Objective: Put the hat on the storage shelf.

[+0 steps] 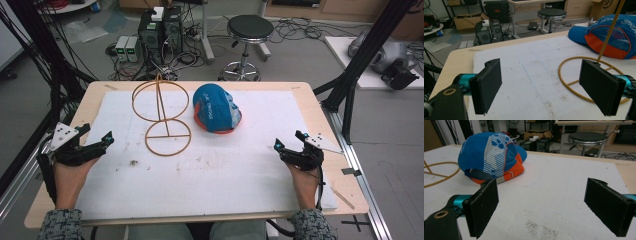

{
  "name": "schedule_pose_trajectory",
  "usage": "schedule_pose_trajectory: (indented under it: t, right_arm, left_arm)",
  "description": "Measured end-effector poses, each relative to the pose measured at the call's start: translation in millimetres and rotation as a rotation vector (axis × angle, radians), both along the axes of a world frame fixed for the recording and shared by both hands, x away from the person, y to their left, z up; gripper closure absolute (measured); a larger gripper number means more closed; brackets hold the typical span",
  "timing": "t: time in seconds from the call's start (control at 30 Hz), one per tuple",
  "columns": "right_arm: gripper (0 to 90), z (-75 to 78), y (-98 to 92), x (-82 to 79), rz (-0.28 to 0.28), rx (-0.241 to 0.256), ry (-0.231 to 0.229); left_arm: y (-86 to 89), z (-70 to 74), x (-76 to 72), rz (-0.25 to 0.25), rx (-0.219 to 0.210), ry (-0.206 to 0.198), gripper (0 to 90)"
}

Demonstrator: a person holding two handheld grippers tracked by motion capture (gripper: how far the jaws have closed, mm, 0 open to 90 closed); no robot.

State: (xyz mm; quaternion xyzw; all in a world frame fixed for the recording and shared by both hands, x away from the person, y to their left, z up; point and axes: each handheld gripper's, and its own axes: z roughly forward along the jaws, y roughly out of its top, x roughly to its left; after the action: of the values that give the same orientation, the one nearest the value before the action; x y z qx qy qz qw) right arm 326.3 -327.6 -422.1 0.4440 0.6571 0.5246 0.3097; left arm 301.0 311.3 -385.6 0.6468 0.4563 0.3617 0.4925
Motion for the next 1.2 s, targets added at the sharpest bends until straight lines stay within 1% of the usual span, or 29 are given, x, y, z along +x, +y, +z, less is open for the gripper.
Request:
schedule_pose_trajectory:
  t: [0.1,0.17,0.2,0.23,0.3,0.4,0.43,0.5,0.57,0.6,0.63,0.7,0.77,0.87,0.93,1.07,1.1,1.2]
  right_arm:
    - [11.4,-0.2,-0.4,0.7,-0.005,-0.004,-0.005]
    - [11.4,-0.4,0.1,0.7,-0.005,0.000,0.003]
    - [11.4,-0.2,0.7,0.3,-0.005,-0.008,-0.005]
    - [11.4,0.0,1.4,-0.3,-0.004,-0.011,-0.004]
    - [11.4,0.3,2.2,-1.1,-0.005,-0.013,-0.003]
    - [11.4,-0.2,1.9,-0.6,0.001,-0.022,-0.006]
    - [11.4,-0.7,1.9,-0.4,0.000,-0.023,0.005]
    - [11.4,-0.7,1.2,0.0,-0.001,-0.019,0.004]
    - [11.4,-0.7,1.0,-0.5,-0.001,0.003,0.012]
    - [11.4,-0.9,1.3,0.4,-0.003,0.001,0.009]
    - [11.4,-1.2,2.3,0.4,-0.003,0.000,0.015]
    - [11.4,-1.8,3.7,1.8,0.006,-0.007,0.012]
    - [11.4,-1.9,6.1,1.5,0.010,-0.028,0.014]
    - [11.4,-1.6,8.7,0.0,0.015,-0.030,0.017]
    - [11.4,-1.8,10.9,0.3,0.022,-0.036,0.007]
    - [11.3,-2.3,14.3,1.5,0.027,-0.030,0.010]
    - [11.4,-2.5,18.2,2.6,0.030,-0.038,0.001]
    - [11.4,-2.3,21.8,2.7,0.032,-0.050,-0.004]
  left_arm:
    - [-1.4,1.5,-1.0,-0.001,0.001,-0.010,18.7]
    - [-2.4,1.6,-0.8,-0.003,0.006,-0.010,19.1]
    - [-2.7,1.2,-1.0,-0.010,0.003,-0.006,19.0]
    - [-2.7,1.2,-1.0,-0.010,0.003,-0.006,19.1]
    - [-5.0,2.4,-1.1,-0.012,0.012,-0.005,19.1]
    - [-6.6,4.7,-1.5,-0.019,0.010,-0.014,19.1]
    - [-7.2,6.0,-1.6,-0.019,0.013,-0.015,19.1]
    - [-8.0,6.8,-2.4,-0.023,0.018,-0.017,19.1]
    - [-8.4,6.5,-2.6,-0.025,0.016,-0.015,19.1]
    - [-8.6,6.5,-2.7,-0.028,0.016,-0.015,19.1]
    - [-8.7,6.7,-2.7,-0.029,0.019,-0.016,19.1]
    - [-8.8,7.6,-2.8,-0.031,0.013,-0.018,19.2]
    - [-9.3,7.3,-1.7,-0.032,0.017,-0.015,19.2]
    - [-9.7,6.2,-1.0,-0.034,0.019,-0.010,19.2]
    - [-10.6,6.0,-0.4,-0.036,0.021,-0.011,19.2]
    - [-11.9,6.3,0.0,-0.039,0.028,-0.010,19.4]
    - [-12.6,5.8,0.7,-0.039,0.023,-0.011,19.4]
    - [-13.0,4.9,2.0,-0.042,0.023,-0.005,19.4]
